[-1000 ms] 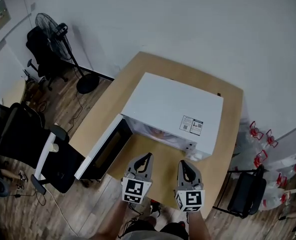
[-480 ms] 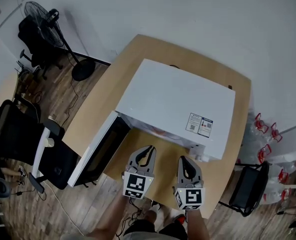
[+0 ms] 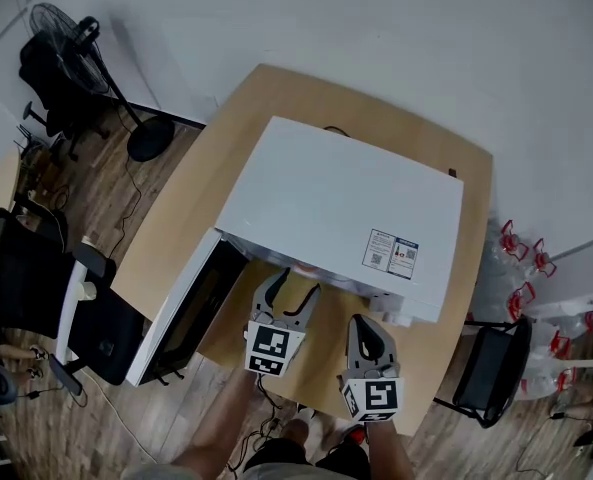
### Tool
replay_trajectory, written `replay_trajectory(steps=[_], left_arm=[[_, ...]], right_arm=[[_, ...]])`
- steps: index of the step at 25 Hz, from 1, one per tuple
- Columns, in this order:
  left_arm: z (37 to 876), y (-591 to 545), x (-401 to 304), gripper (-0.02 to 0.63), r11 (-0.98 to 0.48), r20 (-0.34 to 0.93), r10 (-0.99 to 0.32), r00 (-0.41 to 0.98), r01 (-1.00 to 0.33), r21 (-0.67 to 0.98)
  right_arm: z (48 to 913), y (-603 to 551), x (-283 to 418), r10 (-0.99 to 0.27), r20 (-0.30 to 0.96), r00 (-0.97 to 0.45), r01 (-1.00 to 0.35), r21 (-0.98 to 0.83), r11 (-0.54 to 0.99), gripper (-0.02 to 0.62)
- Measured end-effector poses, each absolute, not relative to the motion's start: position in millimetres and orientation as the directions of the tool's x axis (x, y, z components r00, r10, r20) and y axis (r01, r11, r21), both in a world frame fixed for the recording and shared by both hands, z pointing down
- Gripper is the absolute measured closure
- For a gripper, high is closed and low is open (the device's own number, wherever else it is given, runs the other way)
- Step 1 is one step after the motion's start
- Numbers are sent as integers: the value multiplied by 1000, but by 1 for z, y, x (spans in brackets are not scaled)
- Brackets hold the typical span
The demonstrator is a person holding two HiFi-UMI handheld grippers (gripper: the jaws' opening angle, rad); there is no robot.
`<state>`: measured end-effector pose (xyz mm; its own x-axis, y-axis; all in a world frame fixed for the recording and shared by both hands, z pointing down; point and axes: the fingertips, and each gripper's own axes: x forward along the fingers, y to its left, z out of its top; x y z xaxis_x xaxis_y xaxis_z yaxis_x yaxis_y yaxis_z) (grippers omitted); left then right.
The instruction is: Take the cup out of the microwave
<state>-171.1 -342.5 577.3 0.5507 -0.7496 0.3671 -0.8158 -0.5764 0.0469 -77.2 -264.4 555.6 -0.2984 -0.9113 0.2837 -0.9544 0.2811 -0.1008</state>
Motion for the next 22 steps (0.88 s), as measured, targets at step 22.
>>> replay_trajectory(steps=[22], left_arm=[[611,-396,-156,229,-557,402,-747,529,-829,56]], right_arm=[[580,-263,-68,-898,348,-271,-963,-102,251,577]])
